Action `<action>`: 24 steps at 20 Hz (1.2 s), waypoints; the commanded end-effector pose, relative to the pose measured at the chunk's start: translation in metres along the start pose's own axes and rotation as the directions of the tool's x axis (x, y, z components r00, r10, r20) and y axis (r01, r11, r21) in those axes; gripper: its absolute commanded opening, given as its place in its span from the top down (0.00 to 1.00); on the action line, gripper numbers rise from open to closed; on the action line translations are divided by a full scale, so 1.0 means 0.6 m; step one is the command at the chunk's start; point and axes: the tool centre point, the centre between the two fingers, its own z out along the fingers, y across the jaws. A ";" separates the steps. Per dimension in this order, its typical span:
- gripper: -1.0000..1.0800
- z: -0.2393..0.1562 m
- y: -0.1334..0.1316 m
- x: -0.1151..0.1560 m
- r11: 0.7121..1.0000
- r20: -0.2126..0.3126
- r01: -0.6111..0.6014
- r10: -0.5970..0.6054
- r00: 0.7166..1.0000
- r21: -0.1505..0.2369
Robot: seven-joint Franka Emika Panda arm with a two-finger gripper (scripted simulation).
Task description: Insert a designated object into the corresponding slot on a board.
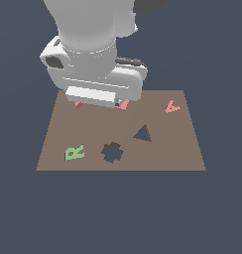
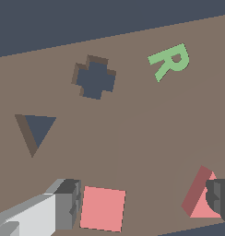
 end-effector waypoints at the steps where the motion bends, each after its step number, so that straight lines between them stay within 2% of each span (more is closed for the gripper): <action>1: 0.04 0.024 0.044 -0.013 0.996 0.001 -0.091 0.091 0.996 -0.001; 6: 0.04 0.076 0.130 -0.054 0.960 0.003 -0.279 0.279 0.960 -0.001; 11: 0.04 0.110 0.180 -0.089 0.919 0.004 -0.395 0.395 0.919 0.000; 17: 0.04 0.128 0.204 -0.111 0.891 0.005 -0.453 0.453 0.891 0.001; 24: 0.04 0.128 0.201 -0.109 0.894 0.006 -0.448 0.448 0.894 0.002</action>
